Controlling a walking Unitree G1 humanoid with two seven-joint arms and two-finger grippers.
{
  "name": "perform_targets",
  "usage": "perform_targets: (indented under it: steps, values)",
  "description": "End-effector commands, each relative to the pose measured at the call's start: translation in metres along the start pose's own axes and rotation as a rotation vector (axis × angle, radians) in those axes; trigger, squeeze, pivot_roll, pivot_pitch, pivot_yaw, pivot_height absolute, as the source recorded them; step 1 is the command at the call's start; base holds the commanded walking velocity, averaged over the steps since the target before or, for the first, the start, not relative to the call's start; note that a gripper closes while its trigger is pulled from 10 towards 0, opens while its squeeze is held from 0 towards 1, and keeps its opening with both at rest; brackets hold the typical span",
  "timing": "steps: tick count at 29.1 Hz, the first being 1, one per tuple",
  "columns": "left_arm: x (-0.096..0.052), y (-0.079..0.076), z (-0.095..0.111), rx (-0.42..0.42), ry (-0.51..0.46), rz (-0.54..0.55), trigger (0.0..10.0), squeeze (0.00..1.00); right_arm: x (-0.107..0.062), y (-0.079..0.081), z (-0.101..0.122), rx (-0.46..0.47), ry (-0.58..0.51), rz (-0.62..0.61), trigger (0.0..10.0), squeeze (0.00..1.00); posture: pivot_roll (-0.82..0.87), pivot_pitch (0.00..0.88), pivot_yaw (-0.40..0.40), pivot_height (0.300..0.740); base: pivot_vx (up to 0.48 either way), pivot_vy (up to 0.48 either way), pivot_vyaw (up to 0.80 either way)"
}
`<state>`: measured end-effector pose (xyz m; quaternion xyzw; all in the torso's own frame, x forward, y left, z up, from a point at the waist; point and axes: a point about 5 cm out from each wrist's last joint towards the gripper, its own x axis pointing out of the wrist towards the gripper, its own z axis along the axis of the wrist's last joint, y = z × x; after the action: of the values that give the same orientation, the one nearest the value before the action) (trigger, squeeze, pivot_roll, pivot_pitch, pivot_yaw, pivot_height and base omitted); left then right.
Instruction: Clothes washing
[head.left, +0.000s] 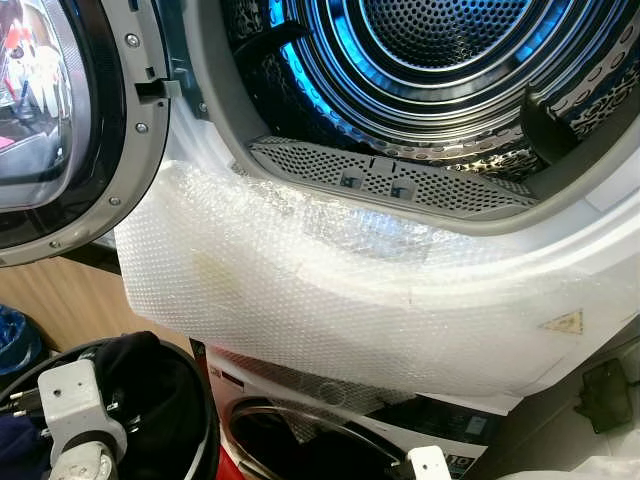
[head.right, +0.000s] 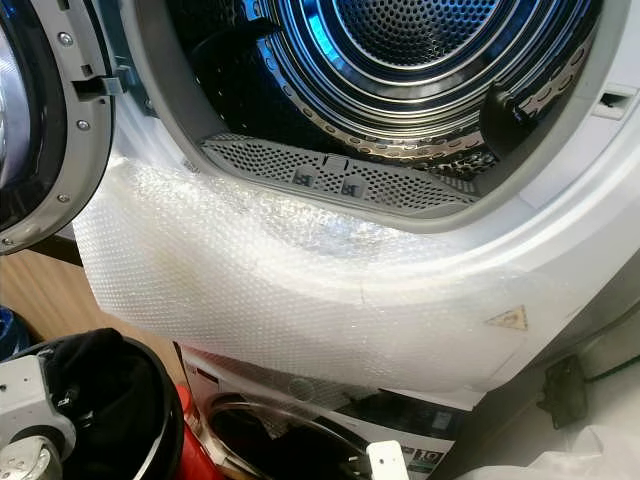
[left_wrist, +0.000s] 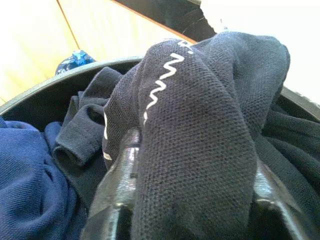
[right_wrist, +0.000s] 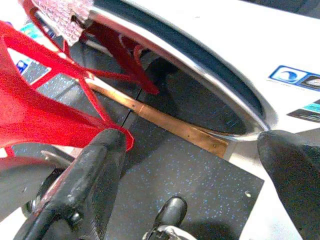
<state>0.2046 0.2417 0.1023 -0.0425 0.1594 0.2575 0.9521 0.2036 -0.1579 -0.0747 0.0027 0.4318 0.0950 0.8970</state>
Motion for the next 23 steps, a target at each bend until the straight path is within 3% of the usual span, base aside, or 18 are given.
perform_targets:
  steps: [1,6,16,17,18,19,21,23]
  values:
    - [0.003,-0.004,-0.005,0.018,0.021,-0.016,0.0,0.0,-0.001,-0.006,0.003,0.024,-0.011,-0.022,10.0,0.0,0.31,0.0,-0.064,0.74,0.0,0.0,0.0]
    - [0.008,-0.007,-0.002,0.032,0.011,-0.041,0.0,0.0,-0.002,-0.006,-0.004,0.08,-0.011,-0.048,10.0,0.0,0.28,0.0,-0.025,0.74,0.0,0.0,0.0]
    - [0.009,-0.007,0.002,0.027,-0.009,-0.052,0.0,0.0,-0.002,-0.005,-0.008,0.088,0.002,-0.056,10.0,0.0,0.28,0.0,-0.02,0.74,0.0,0.0,0.0]
    - [0.012,-0.011,0.013,-0.001,-0.075,-0.108,0.0,0.0,0.0,0.005,-0.007,0.099,0.001,-0.044,10.0,0.0,0.25,0.0,0.05,0.74,0.0,0.0,0.0]
    - [0.011,-0.017,0.021,-0.017,-0.13,-0.158,0.0,0.0,0.001,0.01,-0.006,0.11,-0.001,-0.037,10.0,0.0,0.25,0.0,0.05,0.74,0.0,0.0,0.0]
    - [0.006,-0.018,0.032,-0.029,-0.204,-0.218,0.0,0.0,0.003,0.019,-0.007,0.126,0.005,-0.026,10.0,0.0,0.26,0.0,0.074,0.74,0.0,0.0,0.0]
    - [-0.004,-0.016,0.036,-0.057,-0.231,-0.261,0.0,0.0,0.003,0.023,-0.01,0.127,0.018,-0.016,10.0,0.0,0.28,0.0,0.089,0.74,0.0,0.0,0.0]
    - [-0.029,-0.015,0.041,-0.049,-0.27,-0.388,0.0,0.0,0.003,0.031,-0.015,0.115,0.036,0.009,10.0,0.0,0.35,0.0,0.099,0.74,0.0,0.0,0.0]
